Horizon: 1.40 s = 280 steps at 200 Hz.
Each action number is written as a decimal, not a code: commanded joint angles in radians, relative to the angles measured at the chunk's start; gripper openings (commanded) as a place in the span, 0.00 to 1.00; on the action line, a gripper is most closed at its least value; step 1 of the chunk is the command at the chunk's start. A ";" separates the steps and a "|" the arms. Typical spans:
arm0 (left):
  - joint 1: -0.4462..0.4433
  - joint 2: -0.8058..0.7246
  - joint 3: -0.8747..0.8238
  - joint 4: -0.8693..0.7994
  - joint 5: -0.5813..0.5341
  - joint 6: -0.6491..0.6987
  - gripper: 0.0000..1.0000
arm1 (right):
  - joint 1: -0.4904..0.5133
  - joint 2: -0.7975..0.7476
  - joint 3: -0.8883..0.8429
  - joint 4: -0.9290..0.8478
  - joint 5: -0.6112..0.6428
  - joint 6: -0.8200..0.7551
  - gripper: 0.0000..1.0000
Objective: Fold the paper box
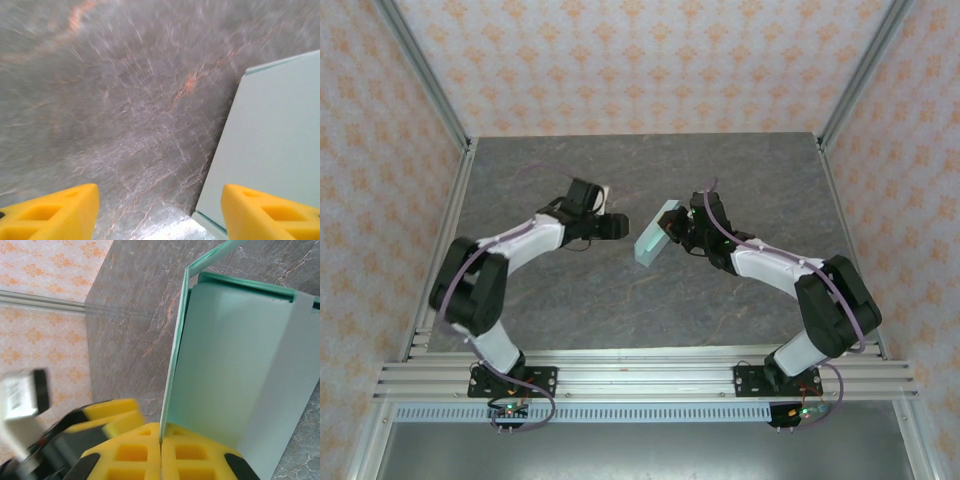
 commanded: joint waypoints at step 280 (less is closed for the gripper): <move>-0.291 -0.015 -0.175 0.425 -0.180 0.354 0.50 | 0.006 0.007 0.037 -0.082 0.065 -0.042 0.08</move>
